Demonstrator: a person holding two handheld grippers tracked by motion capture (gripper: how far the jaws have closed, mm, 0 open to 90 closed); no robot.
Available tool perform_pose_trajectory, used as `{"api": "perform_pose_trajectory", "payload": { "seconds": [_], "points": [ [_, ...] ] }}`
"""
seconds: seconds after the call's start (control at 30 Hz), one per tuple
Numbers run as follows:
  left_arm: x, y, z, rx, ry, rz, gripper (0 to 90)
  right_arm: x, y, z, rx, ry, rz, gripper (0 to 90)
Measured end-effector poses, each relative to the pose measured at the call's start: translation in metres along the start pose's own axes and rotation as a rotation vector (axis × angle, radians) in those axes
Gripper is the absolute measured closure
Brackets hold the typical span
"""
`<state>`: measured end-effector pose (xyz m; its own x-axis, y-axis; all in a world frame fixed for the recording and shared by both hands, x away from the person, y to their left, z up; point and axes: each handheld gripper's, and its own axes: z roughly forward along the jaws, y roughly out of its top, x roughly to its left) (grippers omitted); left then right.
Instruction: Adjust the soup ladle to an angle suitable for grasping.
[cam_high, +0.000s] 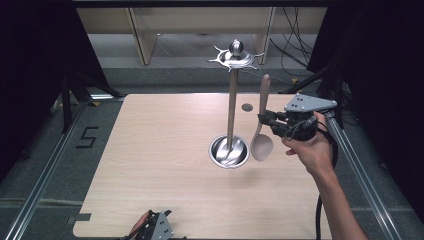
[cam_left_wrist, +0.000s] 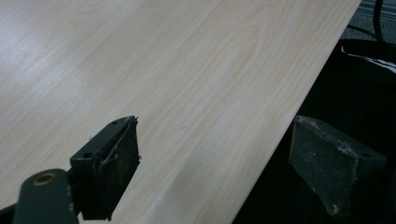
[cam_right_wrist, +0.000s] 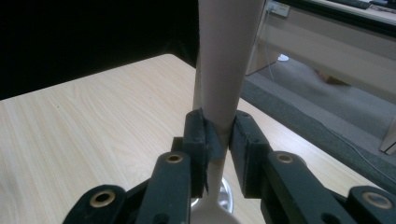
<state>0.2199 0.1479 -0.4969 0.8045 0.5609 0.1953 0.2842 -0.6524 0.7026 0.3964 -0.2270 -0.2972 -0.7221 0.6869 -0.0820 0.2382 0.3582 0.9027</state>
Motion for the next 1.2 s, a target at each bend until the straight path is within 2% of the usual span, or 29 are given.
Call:
{"api": "perform_pose_trajectory", "payload": {
  "seconds": [0.03,0.2,0.23,0.27,0.3,0.33,0.37,0.7,0.77,0.8,0.87,0.97,1.1,1.17,1.2],
  "points": [
    [0.0,0.0,0.0,0.001,-0.001,0.0,15.2,-0.002,0.002,0.001,-0.014,-0.005,-0.02,77.5],
    [0.0,0.0,0.0,0.001,-0.002,0.0,15.2,-0.001,0.007,0.003,-0.006,-0.01,0.001,77.5],
    [0.0,0.0,0.0,0.001,-0.002,0.0,15.2,-0.002,0.008,0.004,-0.016,-0.018,-0.011,77.5],
    [0.0,0.0,0.0,0.001,-0.001,0.0,15.2,-0.002,0.009,0.003,-0.001,-0.011,-0.002,77.4],
    [0.0,0.0,0.0,0.001,0.0,0.001,15.1,-0.004,0.01,0.003,-0.002,-0.017,-0.022,77.5],
    [0.0,0.0,0.0,0.001,0.0,0.001,15.2,-0.003,0.011,0.004,-0.01,-0.025,-0.016,77.5],
    [0.0,0.0,0.0,0.001,0.0,0.0,15.2,-0.003,0.012,0.005,0.001,-0.014,-0.003,77.4],
    [0.0,0.0,0.0,0.007,-0.002,0.005,15.1,-0.005,0.017,0.008,-0.01,-0.039,-0.021,77.5],
    [0.0,0.0,-0.001,0.008,-0.003,0.008,15.2,-0.004,0.017,0.008,0.004,-0.036,-0.002,77.5],
    [0.0,0.0,-0.001,0.007,-0.002,0.008,15.2,-0.006,0.017,0.009,-0.001,-0.044,-0.02,77.4],
    [0.0,0.0,-0.001,0.008,-0.002,0.008,15.2,-0.005,0.017,0.009,0.01,-0.036,-0.001,77.4],
    [0.0,0.0,0.001,0.008,-0.008,0.005,15.2,-0.007,0.019,0.01,0.006,-0.035,-0.023,77.5],
    [0.0,0.0,0.0,0.009,-0.008,0.007,15.1,-0.003,0.02,0.011,0.026,-0.017,-0.003,77.4],
    [0.0,0.0,0.0,0.008,-0.008,0.006,15.2,-0.003,0.021,0.011,0.02,-0.031,-0.007,77.4],
    [0.0,0.0,0.0,0.008,-0.007,0.007,15.2,-0.004,0.021,0.013,0.004,-0.035,-0.026,77.4]
  ]
}}
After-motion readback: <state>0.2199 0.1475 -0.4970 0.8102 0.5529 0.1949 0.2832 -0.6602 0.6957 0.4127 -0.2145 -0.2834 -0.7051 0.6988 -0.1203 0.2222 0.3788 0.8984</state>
